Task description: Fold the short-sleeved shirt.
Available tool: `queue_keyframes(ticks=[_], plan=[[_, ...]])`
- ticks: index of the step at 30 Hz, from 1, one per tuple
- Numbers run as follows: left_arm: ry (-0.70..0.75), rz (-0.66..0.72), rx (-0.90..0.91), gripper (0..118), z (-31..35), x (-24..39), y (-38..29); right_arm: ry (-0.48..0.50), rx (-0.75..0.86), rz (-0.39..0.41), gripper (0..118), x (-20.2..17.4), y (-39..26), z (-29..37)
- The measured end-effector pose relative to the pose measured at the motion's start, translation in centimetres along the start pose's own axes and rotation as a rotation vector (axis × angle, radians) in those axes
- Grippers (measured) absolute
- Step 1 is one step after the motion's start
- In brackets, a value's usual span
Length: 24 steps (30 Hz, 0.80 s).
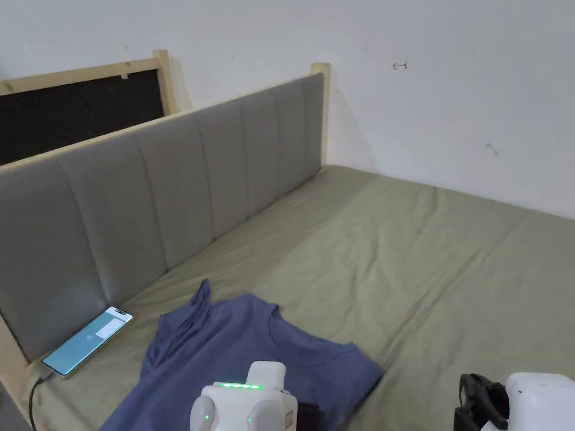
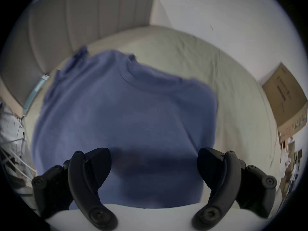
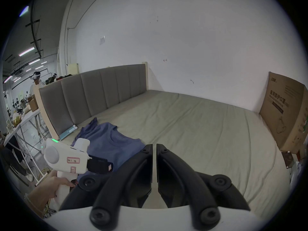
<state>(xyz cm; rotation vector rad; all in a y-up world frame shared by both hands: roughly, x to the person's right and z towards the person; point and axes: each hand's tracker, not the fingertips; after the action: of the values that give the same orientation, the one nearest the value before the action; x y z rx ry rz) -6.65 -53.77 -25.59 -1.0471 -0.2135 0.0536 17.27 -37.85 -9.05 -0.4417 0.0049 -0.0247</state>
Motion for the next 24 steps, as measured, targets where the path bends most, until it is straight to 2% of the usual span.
queue_keyframes(ticks=[2,3,4,5,9,10,15,18,19,22,24], plan=[[0.052,-0.028,-0.111,104,-2.3,0.5,-0.5,-0.021,-0.030,0.007,6,0.5,-0.4,-0.4],[0.120,-0.089,-0.065,93,-1.9,1.4,-1.0,-0.025,-0.040,0.002,6,0.8,-0.6,-0.6],[0.108,-0.085,-0.045,74,-0.8,1.8,-0.6,-0.030,-0.059,-0.011,6,1.2,-0.9,-0.7],[0.106,-0.060,-0.053,49,-0.1,1.8,-0.1,-0.024,-0.077,-0.030,6,1.6,-1.1,-0.7],[0.167,-0.023,-0.045,7,0.9,0.5,0.5,-0.041,-0.104,-0.103,6,2.9,-1.9,-0.8],[0.062,0.055,-0.058,7,1.0,-0.2,0.5,-0.039,-0.107,-0.111,6,3.2,-2.1,-0.7],[-0.016,0.128,-0.054,7,2.8,-1.0,1.6,-0.095,-0.111,-0.125,6,5.0,-2.6,0.0],[-0.021,0.134,-0.026,7,4.8,1.0,2.7,-0.116,-0.095,-0.171,6,6.9,-2.6,0.9],[0.002,0.108,0.019,7,5.1,2.0,3.7,-0.127,-0.086,-0.182,6,7.5,-2.6,1.3],[-0.136,-0.062,0.081,7,7.8,7.5,5.8,-0.184,-0.068,-0.196,6,9.6,-2.3,2.8],[-0.228,-0.121,0.105,7,9.5,12.2,6.8,-0.240,-0.051,-0.214,6,11.4,-2.0,4.0]])
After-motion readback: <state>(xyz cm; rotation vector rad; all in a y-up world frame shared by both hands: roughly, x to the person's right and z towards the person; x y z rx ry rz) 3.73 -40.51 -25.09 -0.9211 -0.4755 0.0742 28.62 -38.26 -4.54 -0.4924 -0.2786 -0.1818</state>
